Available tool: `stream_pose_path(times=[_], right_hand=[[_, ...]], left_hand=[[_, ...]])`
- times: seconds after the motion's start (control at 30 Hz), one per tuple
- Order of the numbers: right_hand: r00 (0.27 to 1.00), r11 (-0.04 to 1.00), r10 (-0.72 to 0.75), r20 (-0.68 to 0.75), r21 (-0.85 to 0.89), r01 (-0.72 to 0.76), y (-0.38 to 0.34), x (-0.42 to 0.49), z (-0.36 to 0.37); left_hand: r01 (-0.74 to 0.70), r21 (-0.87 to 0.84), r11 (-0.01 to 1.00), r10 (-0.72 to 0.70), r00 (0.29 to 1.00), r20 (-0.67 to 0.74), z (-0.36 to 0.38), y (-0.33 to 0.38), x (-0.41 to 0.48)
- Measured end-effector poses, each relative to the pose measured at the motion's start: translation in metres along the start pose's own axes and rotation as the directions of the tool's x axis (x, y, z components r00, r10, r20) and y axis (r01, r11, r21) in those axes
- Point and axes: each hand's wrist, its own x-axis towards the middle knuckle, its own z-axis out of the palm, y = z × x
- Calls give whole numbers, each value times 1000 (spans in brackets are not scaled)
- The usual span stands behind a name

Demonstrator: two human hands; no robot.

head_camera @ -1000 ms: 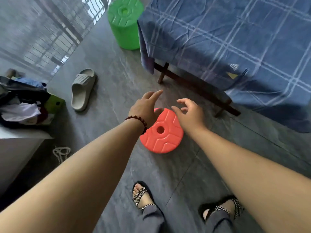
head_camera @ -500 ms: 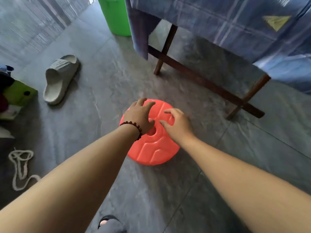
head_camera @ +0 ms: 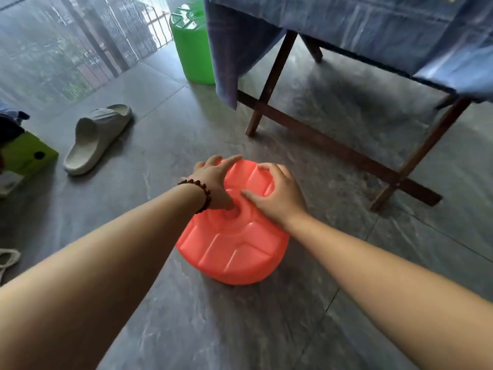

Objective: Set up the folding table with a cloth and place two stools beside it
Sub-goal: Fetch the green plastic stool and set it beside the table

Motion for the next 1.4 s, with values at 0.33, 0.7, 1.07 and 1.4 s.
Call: stream_pose_path(times=[0.33, 0.7, 1.07, 1.4], right_hand=[[998, 987, 51, 29, -152, -46, -4, 3, -7], [997, 980, 68, 23, -191, -63, 7, 9, -22], [995, 971, 87, 41, -227, -76, 12, 14, -25], [997, 972, 72, 30, -226, -63, 13, 16, -27]], left_hand=[[-103, -34, 994, 98, 987, -130, -2, 8, 6], [-169, -47, 985, 157, 969, -189, 2, 23, 17], [-206, -45, 978, 193, 960, -202, 1, 30, 18], [-212, -5, 977, 209, 966, -152, -1, 28, 20]])
